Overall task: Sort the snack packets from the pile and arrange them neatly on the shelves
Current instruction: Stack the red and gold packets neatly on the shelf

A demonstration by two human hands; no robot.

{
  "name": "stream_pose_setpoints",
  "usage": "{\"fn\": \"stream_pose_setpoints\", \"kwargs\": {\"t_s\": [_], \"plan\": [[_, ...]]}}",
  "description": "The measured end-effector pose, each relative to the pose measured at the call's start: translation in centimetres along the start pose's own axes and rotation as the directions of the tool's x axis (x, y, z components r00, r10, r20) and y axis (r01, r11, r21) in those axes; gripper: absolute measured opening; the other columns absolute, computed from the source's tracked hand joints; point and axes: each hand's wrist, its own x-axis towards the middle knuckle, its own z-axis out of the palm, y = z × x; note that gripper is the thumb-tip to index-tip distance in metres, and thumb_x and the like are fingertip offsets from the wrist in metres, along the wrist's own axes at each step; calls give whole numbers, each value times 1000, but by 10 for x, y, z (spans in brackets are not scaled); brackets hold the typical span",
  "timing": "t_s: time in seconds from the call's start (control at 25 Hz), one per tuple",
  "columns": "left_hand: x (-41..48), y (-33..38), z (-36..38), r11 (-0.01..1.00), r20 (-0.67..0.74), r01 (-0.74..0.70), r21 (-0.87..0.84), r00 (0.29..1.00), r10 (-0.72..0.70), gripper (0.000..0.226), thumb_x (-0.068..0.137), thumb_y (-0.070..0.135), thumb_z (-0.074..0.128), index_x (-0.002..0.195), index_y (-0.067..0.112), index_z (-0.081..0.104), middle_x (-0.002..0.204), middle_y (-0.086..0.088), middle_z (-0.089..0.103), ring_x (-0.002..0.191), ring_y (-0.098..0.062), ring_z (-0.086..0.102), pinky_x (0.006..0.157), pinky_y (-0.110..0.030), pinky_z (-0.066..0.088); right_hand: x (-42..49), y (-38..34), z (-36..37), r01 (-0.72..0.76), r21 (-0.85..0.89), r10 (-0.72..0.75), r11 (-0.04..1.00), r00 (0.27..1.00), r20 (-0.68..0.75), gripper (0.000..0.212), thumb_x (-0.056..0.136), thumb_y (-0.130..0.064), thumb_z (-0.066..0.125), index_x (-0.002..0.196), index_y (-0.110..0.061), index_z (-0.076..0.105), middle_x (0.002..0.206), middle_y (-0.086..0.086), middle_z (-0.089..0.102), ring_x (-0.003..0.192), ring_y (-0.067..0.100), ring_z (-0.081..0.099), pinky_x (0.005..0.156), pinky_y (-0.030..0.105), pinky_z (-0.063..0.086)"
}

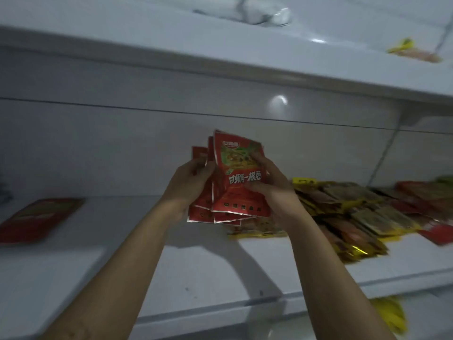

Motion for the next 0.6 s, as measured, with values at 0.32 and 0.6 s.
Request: {"fn": "stream_pose_setpoints", "kwargs": {"t_s": [0.32, 0.6], "plan": [[-56, 39, 184, 985, 268, -61, -159, 958, 103, 61, 74, 38, 75, 128, 34, 46, 116, 8, 62, 100, -15, 67, 82, -37, 59, -103, -38, -154, 53, -220, -109, 974, 962, -252, 63, 88, -3, 67, 136, -38, 48, 122, 3, 63, 99, 22, 70, 80, 44, 60], [-130, 45, 334, 936, 291, 74, -345, 956, 32, 88, 69, 37, 86, 142, 27, 38, 126, 0, 64, 108, -20, 67, 89, -46, 57, -203, -42, -271, -44, -338, -115, 940, 892, -438, 66, 80, -54, 70, 140, -43, 44, 125, -10, 62, 106, 9, 66, 90, 36, 57]]}}
